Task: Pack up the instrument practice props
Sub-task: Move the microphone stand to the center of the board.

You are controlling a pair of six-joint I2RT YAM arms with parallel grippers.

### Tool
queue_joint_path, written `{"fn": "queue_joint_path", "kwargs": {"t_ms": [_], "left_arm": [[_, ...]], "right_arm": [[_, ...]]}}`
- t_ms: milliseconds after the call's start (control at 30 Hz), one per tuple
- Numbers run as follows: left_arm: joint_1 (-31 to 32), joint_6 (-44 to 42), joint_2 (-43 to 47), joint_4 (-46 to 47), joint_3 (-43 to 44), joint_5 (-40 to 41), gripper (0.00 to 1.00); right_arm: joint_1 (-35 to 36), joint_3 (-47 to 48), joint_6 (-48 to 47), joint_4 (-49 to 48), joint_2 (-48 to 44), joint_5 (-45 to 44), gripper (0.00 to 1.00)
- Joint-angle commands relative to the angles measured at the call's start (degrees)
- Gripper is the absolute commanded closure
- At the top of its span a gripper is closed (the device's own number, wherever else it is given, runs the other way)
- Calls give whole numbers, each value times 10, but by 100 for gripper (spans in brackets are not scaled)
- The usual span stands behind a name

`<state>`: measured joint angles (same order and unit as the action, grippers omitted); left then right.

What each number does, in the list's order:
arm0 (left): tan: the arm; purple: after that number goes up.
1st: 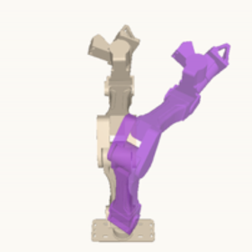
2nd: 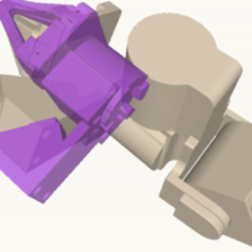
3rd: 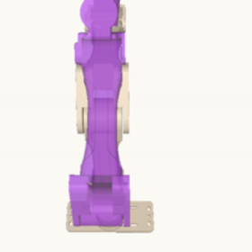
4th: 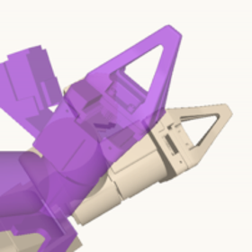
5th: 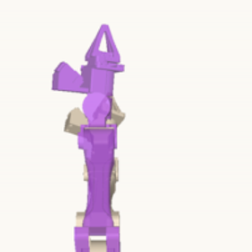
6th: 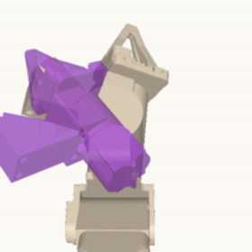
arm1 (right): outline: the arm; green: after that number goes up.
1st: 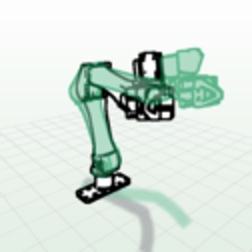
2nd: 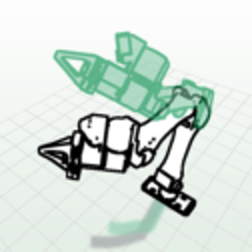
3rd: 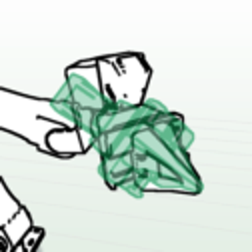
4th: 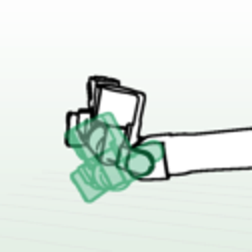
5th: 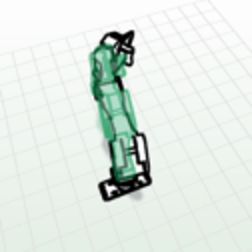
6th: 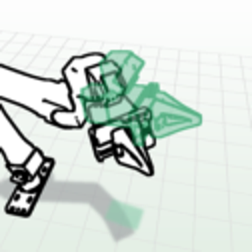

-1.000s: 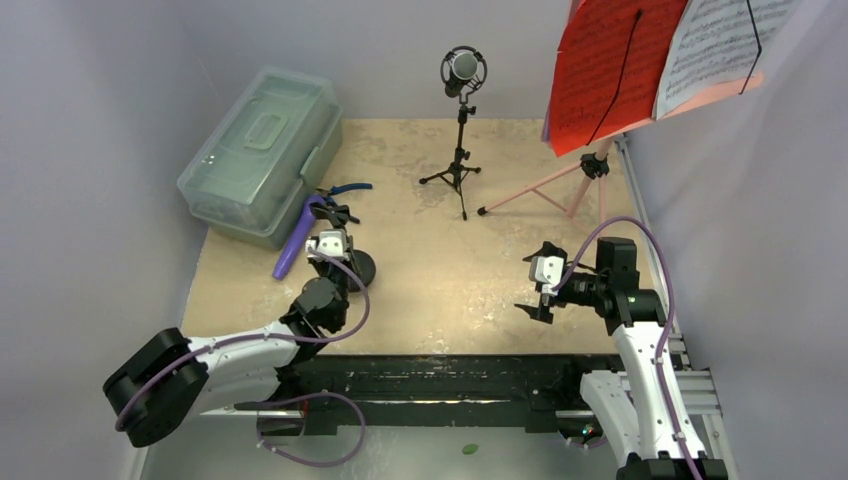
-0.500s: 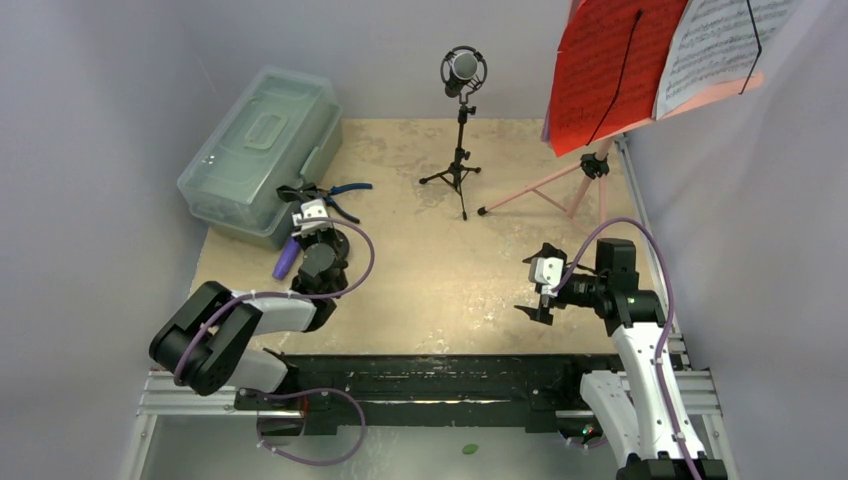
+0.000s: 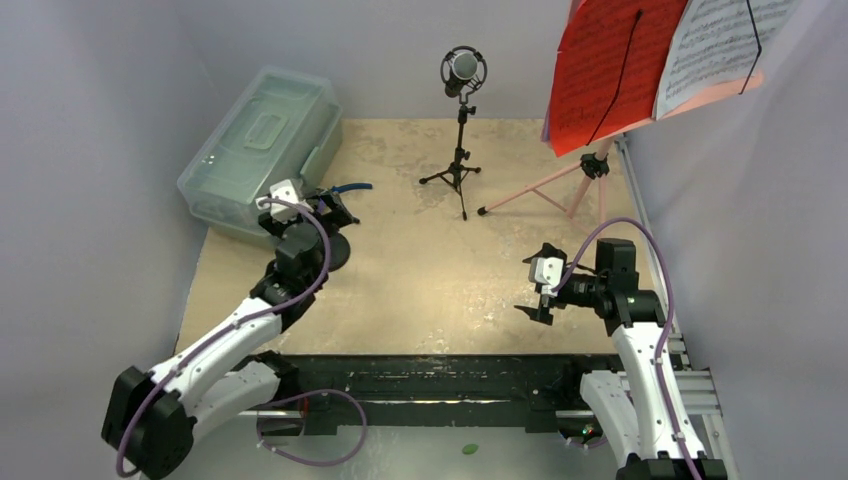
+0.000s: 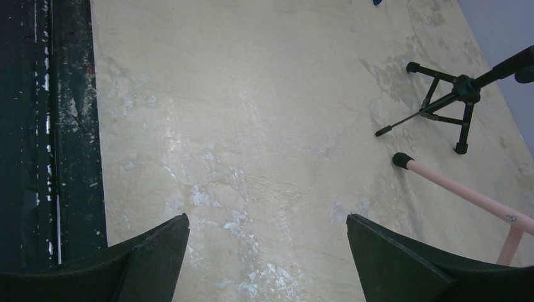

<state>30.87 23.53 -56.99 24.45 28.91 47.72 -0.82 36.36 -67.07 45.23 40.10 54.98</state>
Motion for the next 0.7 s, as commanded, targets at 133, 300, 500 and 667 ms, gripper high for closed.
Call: {"fn": "queue_joint_path", "kwargs": {"t_ms": [133,300,500,667], "left_arm": [[-1,-15,104,-370,132,-343,0],[0,-111,141,-438,141,-472,2],[-1,-126,221,-395,80,-532,1],[-2,-139,230,-398,80,-549,1]], "right_arm": [[-3,1,-5,1,2,17,1],[-3,4,4,-4,3,29,1],[-4,41,50,-13,18,65,1],[-4,89,34,47,65,117,1]]}}
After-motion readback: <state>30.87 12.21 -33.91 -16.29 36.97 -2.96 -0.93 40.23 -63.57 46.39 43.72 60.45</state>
